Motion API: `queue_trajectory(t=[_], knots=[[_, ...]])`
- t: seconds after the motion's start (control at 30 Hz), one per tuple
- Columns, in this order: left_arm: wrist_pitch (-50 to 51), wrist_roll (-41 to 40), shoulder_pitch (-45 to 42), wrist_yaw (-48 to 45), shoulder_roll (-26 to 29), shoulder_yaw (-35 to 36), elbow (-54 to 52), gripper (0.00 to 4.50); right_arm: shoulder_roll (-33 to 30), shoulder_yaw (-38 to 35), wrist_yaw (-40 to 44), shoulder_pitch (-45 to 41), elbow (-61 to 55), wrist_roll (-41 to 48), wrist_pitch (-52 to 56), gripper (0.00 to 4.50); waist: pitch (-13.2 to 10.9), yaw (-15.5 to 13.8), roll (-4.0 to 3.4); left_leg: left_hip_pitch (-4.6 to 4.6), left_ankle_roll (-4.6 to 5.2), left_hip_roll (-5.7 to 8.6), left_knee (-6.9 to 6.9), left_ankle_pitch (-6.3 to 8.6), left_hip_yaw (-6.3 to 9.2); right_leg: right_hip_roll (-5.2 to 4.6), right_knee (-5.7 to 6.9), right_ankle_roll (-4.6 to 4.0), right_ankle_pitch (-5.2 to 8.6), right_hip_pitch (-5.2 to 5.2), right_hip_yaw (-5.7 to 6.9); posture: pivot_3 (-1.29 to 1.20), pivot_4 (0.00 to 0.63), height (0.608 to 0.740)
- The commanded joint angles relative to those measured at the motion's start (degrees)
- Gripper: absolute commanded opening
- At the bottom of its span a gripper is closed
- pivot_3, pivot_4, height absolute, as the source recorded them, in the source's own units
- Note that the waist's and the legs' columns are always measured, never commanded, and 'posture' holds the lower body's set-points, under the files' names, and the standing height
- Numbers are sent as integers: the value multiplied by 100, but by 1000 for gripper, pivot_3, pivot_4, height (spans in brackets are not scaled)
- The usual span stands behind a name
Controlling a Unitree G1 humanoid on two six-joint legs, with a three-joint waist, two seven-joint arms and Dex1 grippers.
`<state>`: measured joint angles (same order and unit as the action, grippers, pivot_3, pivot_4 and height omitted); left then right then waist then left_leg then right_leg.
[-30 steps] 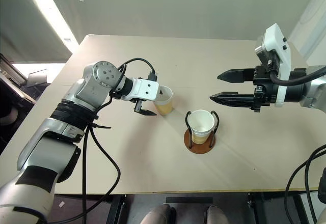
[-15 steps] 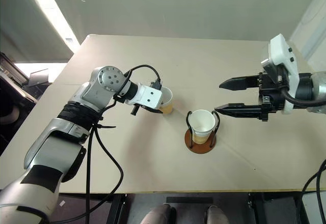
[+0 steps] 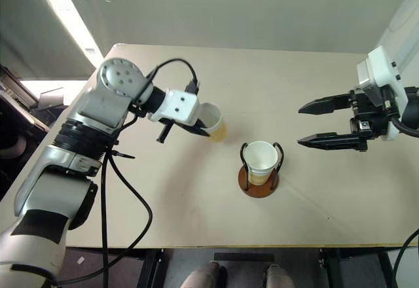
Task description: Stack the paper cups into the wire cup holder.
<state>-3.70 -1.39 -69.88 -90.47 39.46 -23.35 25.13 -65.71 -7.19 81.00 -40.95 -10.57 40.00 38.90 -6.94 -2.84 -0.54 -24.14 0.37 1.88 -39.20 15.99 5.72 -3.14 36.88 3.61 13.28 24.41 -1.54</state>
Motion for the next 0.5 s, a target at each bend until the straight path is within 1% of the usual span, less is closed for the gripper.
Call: queue_trajectory(t=[0.03, 0.13, 0.2, 0.33, 0.5], knots=[[750, -755, -289, -203, 143, 51, -825, 16, -160, 4, 294, -58, 74, -86, -163, 3366, 0, 2, 0, 0, 0, 0, 0, 0, -2, 0, 0, 0, 0, 0, -1, 0, 150, 740], [1315, -1297, -464, -203, 177, -29, -1238, 16, -165, 29, 374, -81, 139, -104, -144, 3366, 0, 2, 0, 4, 0, -1, -1, 0, -3, 0, 5, 0, 0, -1, -1, 0, 150, 740], [1577, -1549, -615, -203, 131, -86, -1325, 16, -146, 24, 363, -96, 182, -115, -127, 3366, 0, 2, 0, 4, 0, -2, -6, 0, -4, 0, 7, 0, 0, -2, -1, 0, 150, 740], [1780, -1841, -853, -203, -40, -273, -1312, 16, -107, -68, 283, -103, 207, -9, 22, 3366, 0, -1, 0, 4, 0, -1, -12, 0, -4, -2, 7, 0, 0, -6, -1, 0, 150, 740], [1741, -1956, -1014, -203, -269, -567, -1118, 16, -66, -341, 34, -227, 172, 351, 430, 3366, 0, 0, -1, 5, 0, -1, -11, 0, -4, -2, 7, 0, 0, -7, -1, 0, 150, 740]])
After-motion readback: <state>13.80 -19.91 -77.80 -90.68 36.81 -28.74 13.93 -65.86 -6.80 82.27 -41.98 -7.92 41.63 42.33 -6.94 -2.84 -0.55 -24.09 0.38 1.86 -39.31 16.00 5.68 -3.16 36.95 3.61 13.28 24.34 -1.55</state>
